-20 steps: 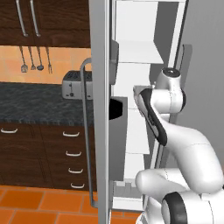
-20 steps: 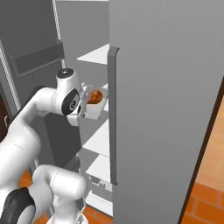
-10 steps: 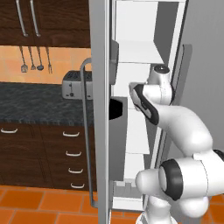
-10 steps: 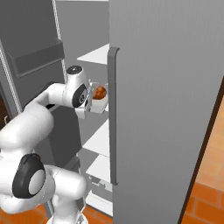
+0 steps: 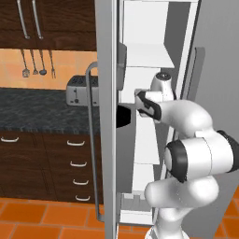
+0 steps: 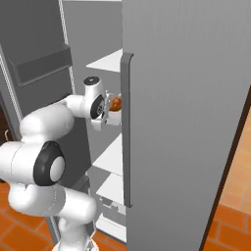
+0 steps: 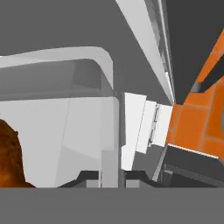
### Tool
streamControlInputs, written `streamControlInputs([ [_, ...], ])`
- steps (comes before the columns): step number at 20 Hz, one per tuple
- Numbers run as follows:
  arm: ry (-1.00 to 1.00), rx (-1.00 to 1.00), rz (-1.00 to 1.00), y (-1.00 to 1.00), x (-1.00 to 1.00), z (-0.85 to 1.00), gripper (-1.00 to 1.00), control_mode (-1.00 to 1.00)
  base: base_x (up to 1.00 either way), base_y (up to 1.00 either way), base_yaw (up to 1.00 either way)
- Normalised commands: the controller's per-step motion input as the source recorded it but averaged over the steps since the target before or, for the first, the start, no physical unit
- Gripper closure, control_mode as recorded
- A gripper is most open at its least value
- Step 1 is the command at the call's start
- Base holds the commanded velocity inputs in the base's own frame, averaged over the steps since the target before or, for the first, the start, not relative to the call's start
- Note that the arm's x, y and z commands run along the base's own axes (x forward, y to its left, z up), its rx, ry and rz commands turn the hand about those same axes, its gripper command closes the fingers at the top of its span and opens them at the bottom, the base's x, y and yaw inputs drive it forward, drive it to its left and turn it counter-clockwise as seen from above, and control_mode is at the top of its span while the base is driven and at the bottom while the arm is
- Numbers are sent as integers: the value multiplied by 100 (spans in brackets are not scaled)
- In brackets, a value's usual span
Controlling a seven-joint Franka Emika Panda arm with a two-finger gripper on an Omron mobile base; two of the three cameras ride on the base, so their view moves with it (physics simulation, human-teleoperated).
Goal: Take the meat container that has the chicken drumstick and place it on the second highest rack of the freezer. Then take the vegetable container that has the squash and sweet potato and place it on the highest rack of the freezer.
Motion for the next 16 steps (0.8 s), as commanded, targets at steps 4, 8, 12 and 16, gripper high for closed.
streamControlInputs([
  [4,0,-3,-5,-9,54,-36,100,-100,0,0,0],
  [8,0,0,-9,-21,93,-3,100,-100,0,0,0],
  [12,0,0,-5,-16,98,-14,100,-100,0,0,0],
  [16,0,-5,-1,0,63,-45,100,-100,0,0,0],
])
